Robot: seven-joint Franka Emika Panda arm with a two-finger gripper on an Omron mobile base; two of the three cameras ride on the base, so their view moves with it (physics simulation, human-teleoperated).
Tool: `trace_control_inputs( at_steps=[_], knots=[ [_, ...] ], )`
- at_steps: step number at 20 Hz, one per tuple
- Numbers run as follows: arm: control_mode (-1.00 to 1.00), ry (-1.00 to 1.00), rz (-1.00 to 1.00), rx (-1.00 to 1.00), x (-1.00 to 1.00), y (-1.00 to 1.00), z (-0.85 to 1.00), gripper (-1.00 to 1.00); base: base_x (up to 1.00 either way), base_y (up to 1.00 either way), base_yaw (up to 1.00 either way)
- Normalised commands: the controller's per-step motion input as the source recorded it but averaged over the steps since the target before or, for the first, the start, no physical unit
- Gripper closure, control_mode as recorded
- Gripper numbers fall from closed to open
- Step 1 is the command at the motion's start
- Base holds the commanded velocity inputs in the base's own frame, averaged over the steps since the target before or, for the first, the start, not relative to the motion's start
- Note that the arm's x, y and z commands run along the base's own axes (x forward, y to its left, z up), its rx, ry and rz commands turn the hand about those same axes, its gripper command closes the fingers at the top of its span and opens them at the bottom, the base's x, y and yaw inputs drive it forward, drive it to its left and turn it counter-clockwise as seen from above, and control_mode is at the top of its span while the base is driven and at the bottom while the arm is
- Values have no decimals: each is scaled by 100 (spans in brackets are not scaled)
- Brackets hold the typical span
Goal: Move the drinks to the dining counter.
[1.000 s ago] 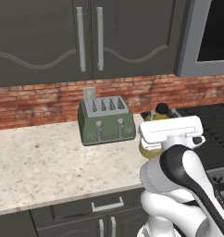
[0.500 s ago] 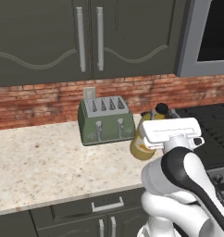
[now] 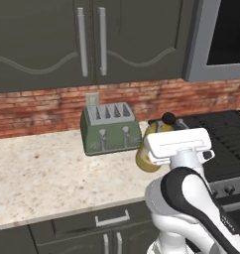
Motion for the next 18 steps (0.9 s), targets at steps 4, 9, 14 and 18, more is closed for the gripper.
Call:
trace_control_inputs(
  at_steps=[4, 9, 14, 18],
  knots=[
    [100, 0, 0, 0, 0, 0, 0, 100, -18, -69, -24],
    [100, 0, 0, 0, 0, 0, 0, 100, -1, -74, -55],
    [100, 0, 0, 0, 0, 0, 0, 100, 6, -49, -84],
    [100, 0, 0, 0, 0, 0, 0, 100, 1, -39, -87]
  ],
)
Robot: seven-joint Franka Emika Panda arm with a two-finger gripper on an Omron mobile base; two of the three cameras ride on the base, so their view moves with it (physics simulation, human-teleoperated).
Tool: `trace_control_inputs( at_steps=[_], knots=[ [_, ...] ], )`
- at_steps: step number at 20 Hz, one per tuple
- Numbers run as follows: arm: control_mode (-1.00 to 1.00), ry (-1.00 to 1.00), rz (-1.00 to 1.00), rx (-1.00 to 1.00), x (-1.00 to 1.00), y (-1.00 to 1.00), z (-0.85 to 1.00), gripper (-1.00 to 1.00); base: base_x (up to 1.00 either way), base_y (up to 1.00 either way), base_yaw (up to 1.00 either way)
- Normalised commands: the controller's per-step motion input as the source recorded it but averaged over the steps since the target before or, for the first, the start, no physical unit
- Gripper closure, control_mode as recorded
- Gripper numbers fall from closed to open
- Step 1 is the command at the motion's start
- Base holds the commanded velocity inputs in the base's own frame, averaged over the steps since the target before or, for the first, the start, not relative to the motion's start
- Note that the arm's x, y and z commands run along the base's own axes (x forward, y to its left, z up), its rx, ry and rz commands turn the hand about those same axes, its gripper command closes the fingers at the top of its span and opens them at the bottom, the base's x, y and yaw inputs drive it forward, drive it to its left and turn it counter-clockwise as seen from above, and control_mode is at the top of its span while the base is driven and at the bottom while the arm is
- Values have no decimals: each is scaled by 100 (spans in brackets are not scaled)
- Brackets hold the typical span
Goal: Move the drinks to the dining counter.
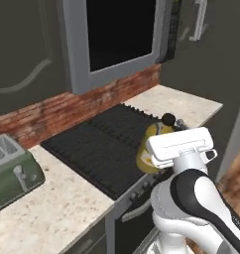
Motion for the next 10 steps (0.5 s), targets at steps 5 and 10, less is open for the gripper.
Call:
trace_control_inputs(
  at_steps=[5, 10],
  knots=[
    [100, 0, 0, 0, 0, 0, 0, 100, 1, -40, -87],
    [100, 0, 0, 0, 0, 0, 0, 100, 3, -73, -79]
  ],
)
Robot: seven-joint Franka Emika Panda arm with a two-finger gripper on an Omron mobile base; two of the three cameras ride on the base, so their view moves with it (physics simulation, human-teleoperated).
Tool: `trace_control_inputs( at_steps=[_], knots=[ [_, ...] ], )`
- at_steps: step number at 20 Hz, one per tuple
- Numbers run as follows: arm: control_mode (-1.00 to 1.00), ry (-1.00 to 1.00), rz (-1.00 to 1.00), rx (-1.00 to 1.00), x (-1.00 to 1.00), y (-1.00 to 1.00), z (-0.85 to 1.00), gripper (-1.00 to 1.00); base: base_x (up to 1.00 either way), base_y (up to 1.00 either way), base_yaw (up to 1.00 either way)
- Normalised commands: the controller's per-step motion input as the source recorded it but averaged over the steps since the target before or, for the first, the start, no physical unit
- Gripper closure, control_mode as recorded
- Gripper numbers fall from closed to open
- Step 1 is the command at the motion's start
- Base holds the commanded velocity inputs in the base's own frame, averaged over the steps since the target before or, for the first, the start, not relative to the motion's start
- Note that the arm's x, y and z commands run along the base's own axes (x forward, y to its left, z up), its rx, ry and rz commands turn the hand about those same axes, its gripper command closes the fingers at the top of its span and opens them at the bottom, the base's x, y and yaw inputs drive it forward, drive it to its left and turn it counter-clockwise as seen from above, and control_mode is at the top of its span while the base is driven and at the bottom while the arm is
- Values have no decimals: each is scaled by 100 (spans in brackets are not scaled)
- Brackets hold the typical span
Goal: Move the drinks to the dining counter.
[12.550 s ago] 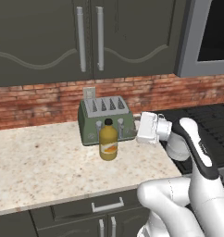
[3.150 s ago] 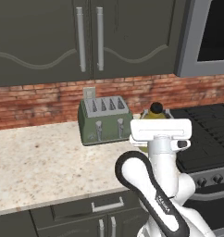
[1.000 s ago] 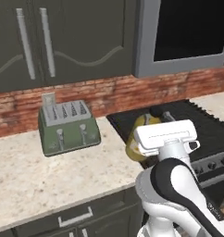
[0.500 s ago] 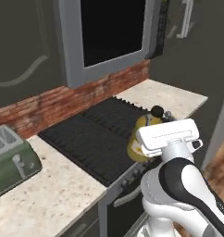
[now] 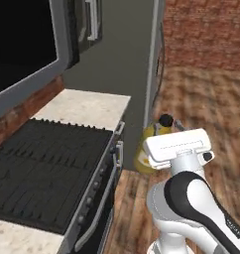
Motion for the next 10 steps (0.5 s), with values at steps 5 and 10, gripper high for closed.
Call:
trace_control_inputs(
  at_steps=[5, 10],
  knots=[
    [100, 0, 0, 0, 0, 0, 0, 100, 3, -86, -76],
    [100, 0, 0, 0, 0, 0, 0, 100, 2, -75, -78]
  ],
)
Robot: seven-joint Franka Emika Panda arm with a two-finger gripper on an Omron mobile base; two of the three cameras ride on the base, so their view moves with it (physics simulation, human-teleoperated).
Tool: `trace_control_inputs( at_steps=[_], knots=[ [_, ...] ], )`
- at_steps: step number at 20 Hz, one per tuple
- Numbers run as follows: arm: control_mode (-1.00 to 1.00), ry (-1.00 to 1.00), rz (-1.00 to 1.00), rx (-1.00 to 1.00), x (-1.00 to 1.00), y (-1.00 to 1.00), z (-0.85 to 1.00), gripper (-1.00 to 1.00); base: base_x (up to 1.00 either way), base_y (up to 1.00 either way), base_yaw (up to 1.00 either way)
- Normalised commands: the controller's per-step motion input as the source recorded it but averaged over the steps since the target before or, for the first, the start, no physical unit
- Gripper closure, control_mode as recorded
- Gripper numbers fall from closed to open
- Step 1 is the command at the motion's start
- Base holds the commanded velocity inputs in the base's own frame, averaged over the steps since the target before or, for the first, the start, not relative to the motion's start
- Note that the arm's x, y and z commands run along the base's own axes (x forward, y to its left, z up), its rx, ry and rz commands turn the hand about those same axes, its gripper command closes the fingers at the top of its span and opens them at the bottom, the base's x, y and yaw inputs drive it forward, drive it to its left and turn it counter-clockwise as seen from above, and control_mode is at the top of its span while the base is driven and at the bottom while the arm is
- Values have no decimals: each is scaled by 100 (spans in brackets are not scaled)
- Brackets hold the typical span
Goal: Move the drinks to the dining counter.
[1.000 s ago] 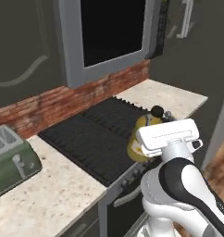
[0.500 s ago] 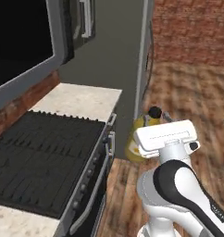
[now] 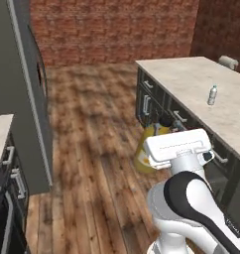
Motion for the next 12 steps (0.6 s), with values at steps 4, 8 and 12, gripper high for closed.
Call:
trace_control_inputs(
  at_steps=[4, 8, 12],
  knots=[
    [100, 0, 0, 0, 0, 0, 0, 100, 2, -74, -79],
    [100, 0, 0, 0, 0, 0, 0, 100, 11, -50, -80],
    [100, 0, 0, 0, 0, 0, 0, 100, 74, 70, -73]
  ],
)
